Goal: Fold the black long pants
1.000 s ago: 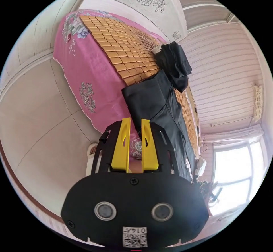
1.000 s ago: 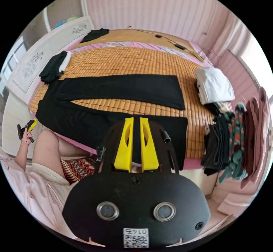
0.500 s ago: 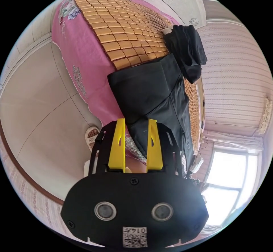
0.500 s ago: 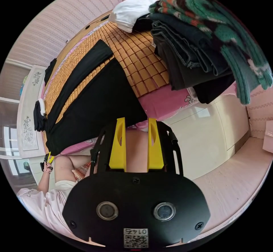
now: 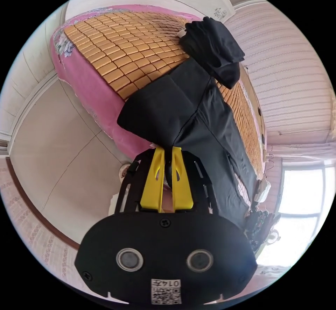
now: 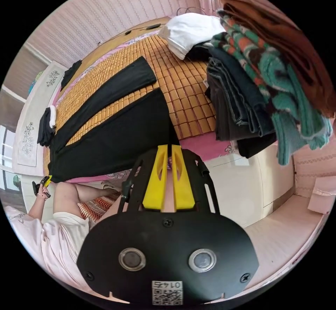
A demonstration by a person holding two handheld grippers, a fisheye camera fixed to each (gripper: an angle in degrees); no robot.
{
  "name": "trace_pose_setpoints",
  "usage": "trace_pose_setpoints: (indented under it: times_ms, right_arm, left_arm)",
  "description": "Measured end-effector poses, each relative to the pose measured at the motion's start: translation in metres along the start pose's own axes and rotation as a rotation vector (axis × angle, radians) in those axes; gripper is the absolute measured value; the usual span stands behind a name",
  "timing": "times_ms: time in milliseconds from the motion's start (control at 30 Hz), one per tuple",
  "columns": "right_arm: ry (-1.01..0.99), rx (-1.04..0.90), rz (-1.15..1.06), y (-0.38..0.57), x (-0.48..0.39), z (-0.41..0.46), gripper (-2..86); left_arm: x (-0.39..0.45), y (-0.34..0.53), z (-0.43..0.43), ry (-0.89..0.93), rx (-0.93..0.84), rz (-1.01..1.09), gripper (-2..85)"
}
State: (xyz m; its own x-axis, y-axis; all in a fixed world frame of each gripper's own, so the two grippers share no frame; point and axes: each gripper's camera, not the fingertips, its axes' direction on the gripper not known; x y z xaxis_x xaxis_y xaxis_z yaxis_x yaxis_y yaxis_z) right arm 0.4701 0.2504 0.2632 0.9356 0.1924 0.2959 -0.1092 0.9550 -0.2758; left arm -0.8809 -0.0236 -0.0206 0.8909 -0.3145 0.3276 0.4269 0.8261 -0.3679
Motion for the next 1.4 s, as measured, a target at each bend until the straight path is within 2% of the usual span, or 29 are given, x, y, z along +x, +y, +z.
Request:
trace_pose_setpoints:
  times_ms: [233,467,567,667,833,933,1000,1033,1133,1267,1400]
  right_arm:
    - [0.114,0.131,-0.134,-0.036,-0.043,-0.065,1.0]
    - [0.187,0.181,-0.300,-0.159,-0.104,-0.076,1.7]
    - [0.186,0.157,-0.283,-0.234,-0.130,-0.062,3.0]
    - [0.134,0.062,-0.176,-0.281,-0.139,-0.037,9.7]
    - [0.056,0.013,-0.173,-0.254,-0.142,-0.008,8.2]
    - [0.116,-0.103,-0.281,-0.224,-0.155,0.023,5.2]
    - [0.220,-0.172,-0.337,-0.209,-0.164,0.043,0.7]
    - [0.226,-0.136,-0.344,-0.207,-0.167,0.042,0.3]
    - [0.317,-0.123,-0.357,-0.199,-0.174,0.038,-0.6]
    - [0.465,-0.208,-0.426,-0.181,-0.173,0.035,-0.7]
    - [0.408,-0.234,-0.366,-0.150,-0.147,0.015,-0.7]
  left_arm:
    - [0.049,0.005,-0.054,0.106,0.050,0.165,1.6]
    - [0.136,-0.038,-0.072,0.165,0.161,0.290,2.5]
    - [0.179,-0.068,-0.055,0.132,0.198,0.282,5.2]
    - [0.208,-0.084,-0.028,0.035,0.187,0.202,6.7]
    - [0.245,-0.060,-0.014,-0.086,0.202,0.245,6.6]
    - [0.269,-0.034,-0.008,-0.156,0.192,0.356,4.9]
    - [0.285,-0.021,0.013,-0.170,0.088,0.426,4.0]
    - [0.289,-0.019,0.020,-0.187,0.056,0.433,3.8]
    - [0.303,-0.013,0.055,-0.348,-0.073,0.433,1.2]
    - [0.323,-0.008,0.054,-0.394,-0.111,0.455,-0.6]
    - [0.336,0.008,0.046,-0.447,-0.180,0.547,-0.9]
